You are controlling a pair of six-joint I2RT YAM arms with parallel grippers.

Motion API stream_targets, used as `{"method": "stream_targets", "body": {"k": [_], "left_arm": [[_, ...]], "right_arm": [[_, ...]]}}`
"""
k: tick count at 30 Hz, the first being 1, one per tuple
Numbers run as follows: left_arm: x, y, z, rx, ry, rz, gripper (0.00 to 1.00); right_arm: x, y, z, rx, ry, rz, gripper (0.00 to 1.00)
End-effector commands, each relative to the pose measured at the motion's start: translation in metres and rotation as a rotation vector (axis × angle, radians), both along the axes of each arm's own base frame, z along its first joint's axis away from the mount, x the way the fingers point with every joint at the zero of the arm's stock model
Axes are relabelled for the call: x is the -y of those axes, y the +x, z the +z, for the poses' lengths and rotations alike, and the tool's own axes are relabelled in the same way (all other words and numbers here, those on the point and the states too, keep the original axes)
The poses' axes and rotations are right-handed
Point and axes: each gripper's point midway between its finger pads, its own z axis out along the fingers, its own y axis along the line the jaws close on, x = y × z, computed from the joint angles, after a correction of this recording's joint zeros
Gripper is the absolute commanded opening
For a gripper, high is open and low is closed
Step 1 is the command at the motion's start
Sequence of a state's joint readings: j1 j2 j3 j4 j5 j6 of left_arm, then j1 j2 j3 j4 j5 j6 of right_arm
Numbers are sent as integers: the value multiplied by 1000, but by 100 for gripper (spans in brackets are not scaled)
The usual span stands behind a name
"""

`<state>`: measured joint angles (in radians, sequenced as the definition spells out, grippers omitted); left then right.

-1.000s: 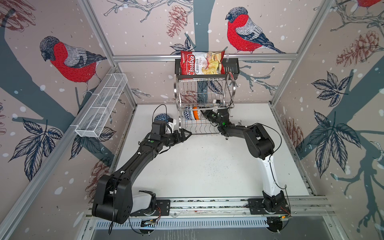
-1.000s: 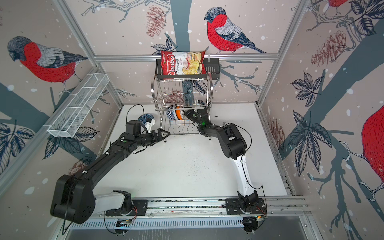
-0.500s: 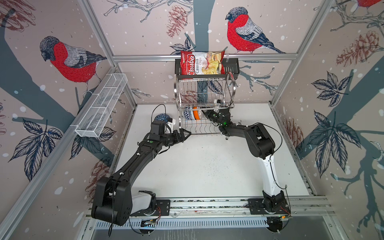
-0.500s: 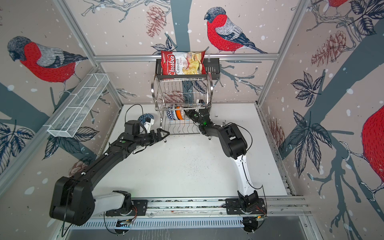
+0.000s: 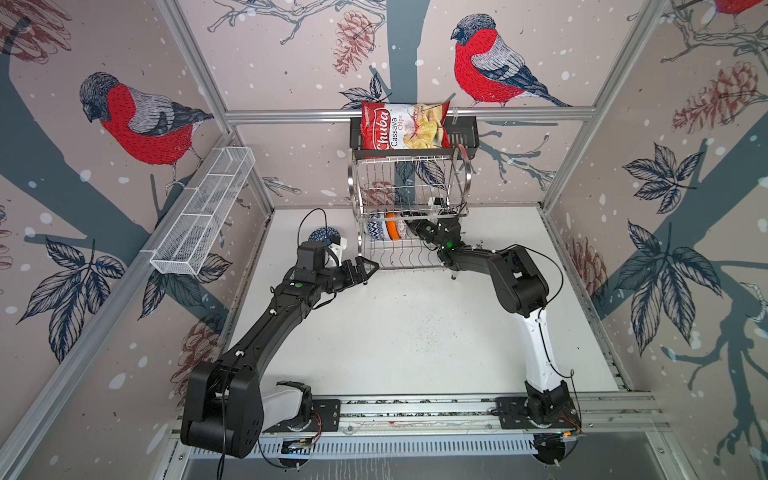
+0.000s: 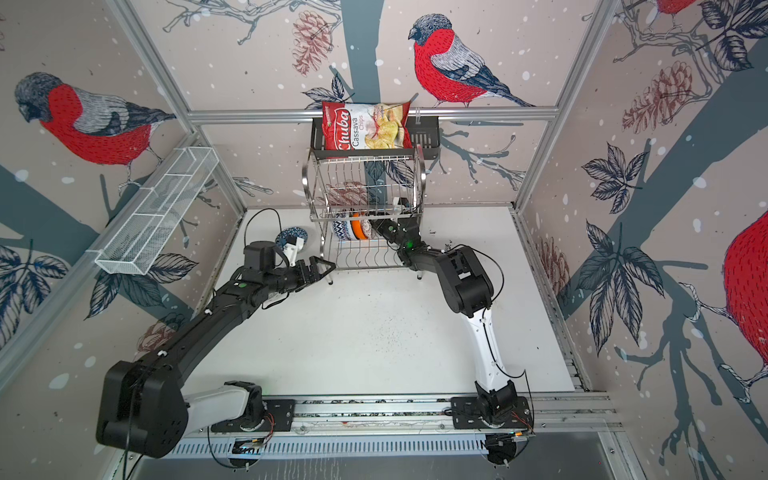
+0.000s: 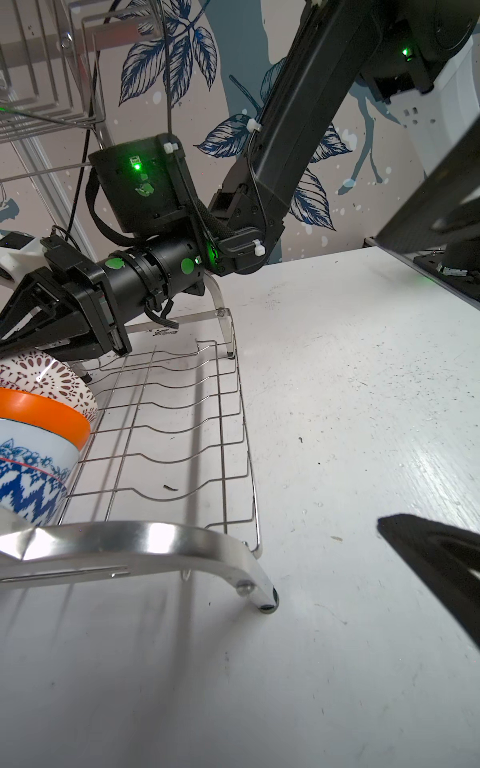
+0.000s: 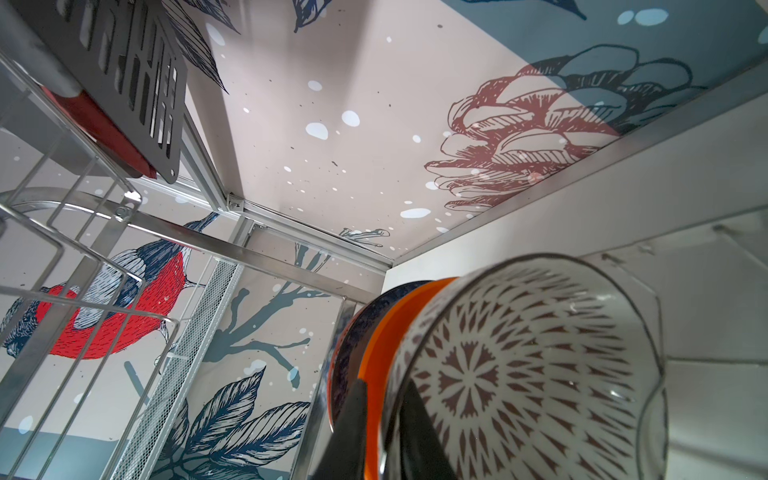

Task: Load the bowls into the dish rack
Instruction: 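Press the red-patterned bowl onto the stack and open the right gripper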

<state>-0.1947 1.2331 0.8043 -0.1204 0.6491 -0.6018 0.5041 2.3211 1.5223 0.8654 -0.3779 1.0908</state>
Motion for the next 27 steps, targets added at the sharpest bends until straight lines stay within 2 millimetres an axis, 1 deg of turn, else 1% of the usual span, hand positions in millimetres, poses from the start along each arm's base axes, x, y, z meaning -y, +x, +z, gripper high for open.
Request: {"method": "stream_targets", "body": {"k": [1, 11, 18, 27], "left_arm": [[-1, -1, 1, 16, 8, -7, 98], [-1, -1, 3, 21, 3, -5, 98], [0, -2, 4, 24, -2, -9, 98], [-1, -5, 3, 20, -5, -6, 98]], "right_arm": [[-3, -4, 0, -7, 2, 24, 18], [-2, -12, 2, -5, -1, 28, 21], [0, -17, 5, -3, -1, 25, 22], [2, -27, 7, -7, -5, 20, 22]]}}
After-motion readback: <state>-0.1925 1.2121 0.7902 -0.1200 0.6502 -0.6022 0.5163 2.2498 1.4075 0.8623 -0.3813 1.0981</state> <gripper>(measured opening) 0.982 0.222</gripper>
